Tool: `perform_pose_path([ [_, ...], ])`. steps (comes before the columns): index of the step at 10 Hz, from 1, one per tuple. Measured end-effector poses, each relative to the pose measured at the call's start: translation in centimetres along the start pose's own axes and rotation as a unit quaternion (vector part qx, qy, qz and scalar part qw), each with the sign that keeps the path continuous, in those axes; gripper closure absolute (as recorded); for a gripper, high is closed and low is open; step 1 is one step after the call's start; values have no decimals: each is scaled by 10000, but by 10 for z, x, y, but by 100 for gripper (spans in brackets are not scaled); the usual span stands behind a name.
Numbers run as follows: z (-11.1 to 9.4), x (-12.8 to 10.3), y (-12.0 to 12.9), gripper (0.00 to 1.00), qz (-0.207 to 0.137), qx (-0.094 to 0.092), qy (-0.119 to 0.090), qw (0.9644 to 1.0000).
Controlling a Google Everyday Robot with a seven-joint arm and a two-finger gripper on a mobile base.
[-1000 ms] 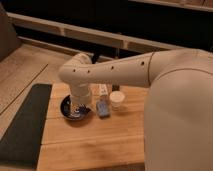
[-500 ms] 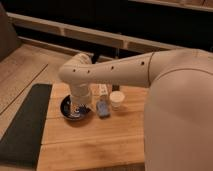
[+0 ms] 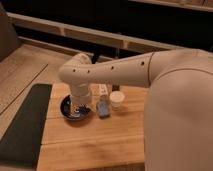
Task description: Place the eraser in the ceramic cup
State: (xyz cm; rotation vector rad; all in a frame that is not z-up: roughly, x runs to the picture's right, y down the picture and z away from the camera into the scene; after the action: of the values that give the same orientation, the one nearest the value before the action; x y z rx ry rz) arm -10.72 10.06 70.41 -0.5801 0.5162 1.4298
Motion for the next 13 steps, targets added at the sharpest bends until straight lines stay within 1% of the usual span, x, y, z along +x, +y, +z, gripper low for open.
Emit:
perform_pose_path([
  [1, -1, -15, -6, 35, -8, 52, -208, 9998],
  [2, -7, -38, -13, 35, -62, 35, -527, 9986],
  [3, -14, -58, -19, 35, -144, 14, -807, 9966],
  [4, -27, -83, -25, 35, -289, -32, -1206, 9923],
  [5, -37, -96, -27, 35, -391, -91, -1447, 9887],
  [6, -49, -108, -35, 35, -436, -188, -1722, 9839],
  [7, -57, -117, -45, 35, -441, -228, -1926, 9800],
  [8, -58, -118, -44, 35, -443, -260, -1941, 9796],
  [10, -58, -117, -39, 35, -480, -266, -1932, 9796],
  [11, -54, -119, -44, 35, -427, -179, -1888, 9809],
  [12, -51, -126, -66, 35, -210, 18, -1875, 9820],
  [13, -50, -134, -89, 35, -9, 192, -1892, 9817],
])
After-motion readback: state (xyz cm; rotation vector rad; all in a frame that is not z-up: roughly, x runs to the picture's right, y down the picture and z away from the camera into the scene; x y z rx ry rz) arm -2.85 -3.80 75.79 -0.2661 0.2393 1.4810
